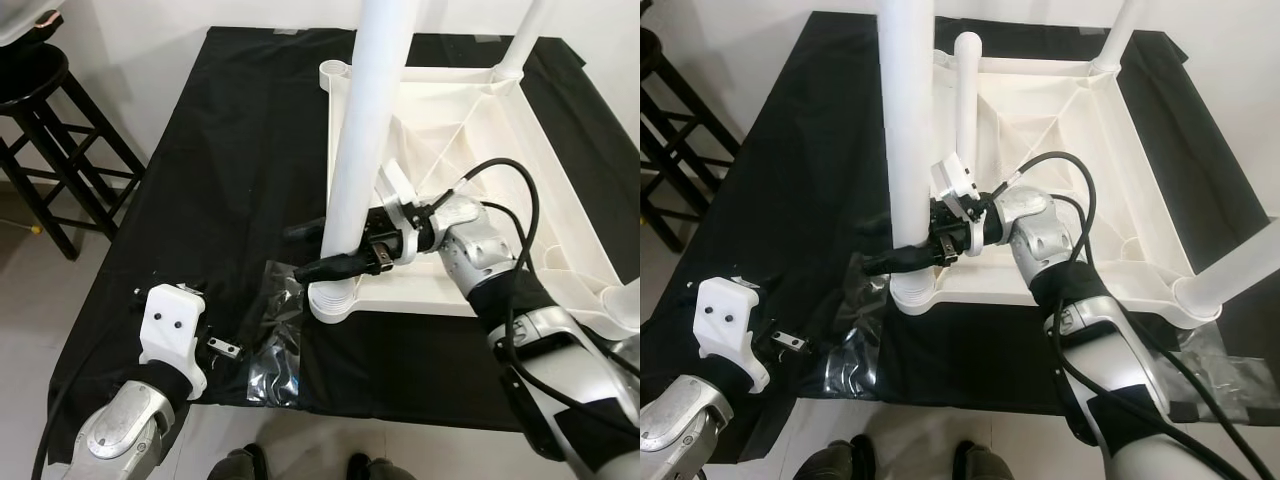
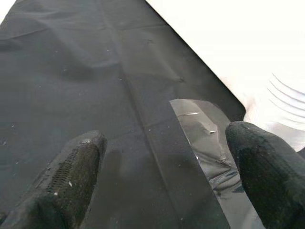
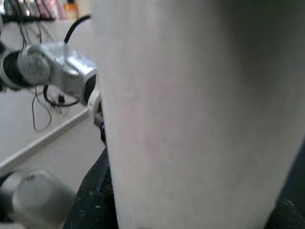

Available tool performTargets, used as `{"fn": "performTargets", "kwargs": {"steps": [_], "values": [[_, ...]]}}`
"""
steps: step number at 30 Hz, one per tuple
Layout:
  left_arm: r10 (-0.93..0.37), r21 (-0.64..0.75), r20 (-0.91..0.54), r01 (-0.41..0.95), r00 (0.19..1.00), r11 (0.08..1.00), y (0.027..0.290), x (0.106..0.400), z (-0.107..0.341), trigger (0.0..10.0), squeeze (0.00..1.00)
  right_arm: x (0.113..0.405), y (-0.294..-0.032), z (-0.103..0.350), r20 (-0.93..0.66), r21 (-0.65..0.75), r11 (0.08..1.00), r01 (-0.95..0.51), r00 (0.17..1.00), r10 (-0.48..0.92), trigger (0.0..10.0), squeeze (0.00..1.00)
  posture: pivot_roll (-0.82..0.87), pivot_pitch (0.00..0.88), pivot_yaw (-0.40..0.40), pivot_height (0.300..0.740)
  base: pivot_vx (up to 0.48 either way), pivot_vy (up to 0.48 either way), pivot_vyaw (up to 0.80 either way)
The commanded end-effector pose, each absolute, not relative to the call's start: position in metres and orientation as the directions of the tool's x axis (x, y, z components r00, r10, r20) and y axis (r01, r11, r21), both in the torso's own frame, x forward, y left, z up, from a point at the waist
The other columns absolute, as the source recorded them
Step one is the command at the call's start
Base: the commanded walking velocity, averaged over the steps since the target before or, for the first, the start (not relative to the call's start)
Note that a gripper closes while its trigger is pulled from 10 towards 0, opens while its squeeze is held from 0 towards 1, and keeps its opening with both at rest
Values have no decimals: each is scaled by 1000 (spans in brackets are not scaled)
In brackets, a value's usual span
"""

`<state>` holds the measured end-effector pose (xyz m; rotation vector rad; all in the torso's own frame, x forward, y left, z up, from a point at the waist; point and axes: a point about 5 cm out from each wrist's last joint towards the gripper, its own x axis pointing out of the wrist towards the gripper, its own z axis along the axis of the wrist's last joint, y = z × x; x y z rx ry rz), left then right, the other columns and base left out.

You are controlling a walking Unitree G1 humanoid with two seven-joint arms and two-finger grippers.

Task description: Building children table

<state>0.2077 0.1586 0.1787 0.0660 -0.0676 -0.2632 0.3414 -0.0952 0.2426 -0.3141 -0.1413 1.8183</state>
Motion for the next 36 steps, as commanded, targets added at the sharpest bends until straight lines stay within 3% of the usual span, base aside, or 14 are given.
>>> {"fn": "performTargets", "kwargs": {"steps": [1, 7, 17, 18, 20, 21, 29, 31, 36], "values": [[-268, 62, 52, 265, 962, 962, 157, 204, 178, 10000, 0, 340, -110, 198, -348, -132, -271, -954, -211, 913, 10000, 0, 101, 283, -39, 740, 0, 0, 0], [-268, 62, 50, 265, 962, 962, 158, 205, 178, 10000, 0, 342, -112, 195, -453, -193, -309, -931, -195, 870, 10000, 0, 99, 280, -39, 740, 0, 0, 0], [-270, 62, 50, 267, 962, 962, 157, 206, 178, 10000, 0, 344, -109, 196, -443, -205, -292, -934, -177, 879, 10000, 0, 98, 284, -36, 740, 0, 0, 0], [-271, 59, 52, 268, 961, 962, 157, 207, 178, 10000, 0, 347, -107, 198, -383, -216, -207, -954, -112, 917, 10000, 0, 89, 284, -39, 740, 0, 0, 0], [-271, 59, 52, 268, 961, 962, 157, 207, 178, 10000, 0, 347, -107, 198, -383, -216, -207, -954, -112, 917, 10000, 0, 89, 284, -39, 740, 0, 0, 0], [-270, 57, 54, 267, 961, 962, 157, 207, 178, 10000, 0, 349, -106, 201, -298, -210, -124, -970, -57, 953, 10000, 0, 89, 283, -37, 740, 0, 0, 0], [-271, 56, 54, 268, 961, 962, 158, 208, 178, 10000, 0, 351, -106, 202, -171, -168, -53, -984, -24, 985, 10000, 0, 90, 282, -34, 740, 0, 0, 0], [-272, 57, 52, 269, 961, 961, 159, 208, 178, 10000, 0, 354, -113, 202, -100, -99, -5, -995, 5, 995, 10000, 0, 90, 281, -32, 740, 0, 0, 0], [-272, 58, 51, 269, 961, 961, 159, 209, 178, 10000, 0, 356, -118, 201, -77, -62, 28, -998, 33, 996, 10000, 0, 90, 281, -32, 740, 0, 0, 0]]}}
